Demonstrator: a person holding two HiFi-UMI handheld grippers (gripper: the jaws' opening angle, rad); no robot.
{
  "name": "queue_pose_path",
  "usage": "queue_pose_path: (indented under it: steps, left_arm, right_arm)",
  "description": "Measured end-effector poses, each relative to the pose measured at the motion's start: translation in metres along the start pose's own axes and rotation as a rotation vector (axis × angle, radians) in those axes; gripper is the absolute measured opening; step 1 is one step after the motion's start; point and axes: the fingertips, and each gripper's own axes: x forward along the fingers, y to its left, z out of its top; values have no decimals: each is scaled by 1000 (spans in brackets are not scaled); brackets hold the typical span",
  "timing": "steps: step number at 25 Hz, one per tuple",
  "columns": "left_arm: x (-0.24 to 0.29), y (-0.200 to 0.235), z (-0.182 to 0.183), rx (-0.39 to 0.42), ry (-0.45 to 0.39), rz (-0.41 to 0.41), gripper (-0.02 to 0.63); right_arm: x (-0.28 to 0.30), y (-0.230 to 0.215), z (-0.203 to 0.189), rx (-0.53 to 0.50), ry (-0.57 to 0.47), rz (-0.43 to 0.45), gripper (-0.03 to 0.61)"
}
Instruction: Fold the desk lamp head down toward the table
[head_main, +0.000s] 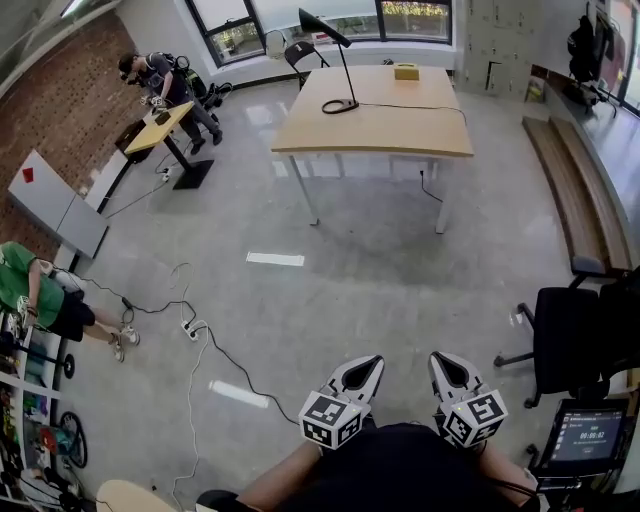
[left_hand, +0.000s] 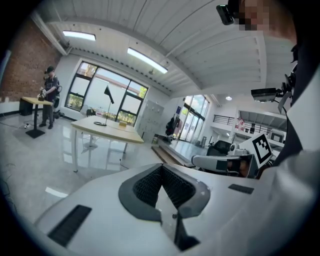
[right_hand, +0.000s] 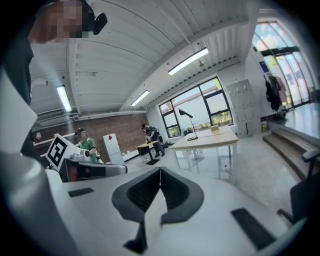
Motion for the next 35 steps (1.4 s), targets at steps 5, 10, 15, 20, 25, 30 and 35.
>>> queue_pose_path:
  steps: [5,10,15,20,25,30,35]
  left_arm:
    - [2,48,18,-33,-14,-31,3]
    - [-3,87,20,-54,4,-44,3]
    - [4,110,22,-81,22,-42,3]
    - [23,117,24,-76,49,-40,3]
    - [47,133,34,-53,67,35,3]
    - [85,146,67,-17,24,137,3]
    - [152,133,99,42,-8,147,3]
  right_arm:
    - [48,13,19,-37,24,-26,5]
    - [82,20,30,-41,41,-61,5]
    - [104,24,27,-80,90,-59,5]
    - [124,16,26,-61,110,-22,5]
    - [150,-12,28,-19,112,37,5]
    - [179,-55,66,-67,48,92,5]
    - [195,-120,103,-79,-2,122,5]
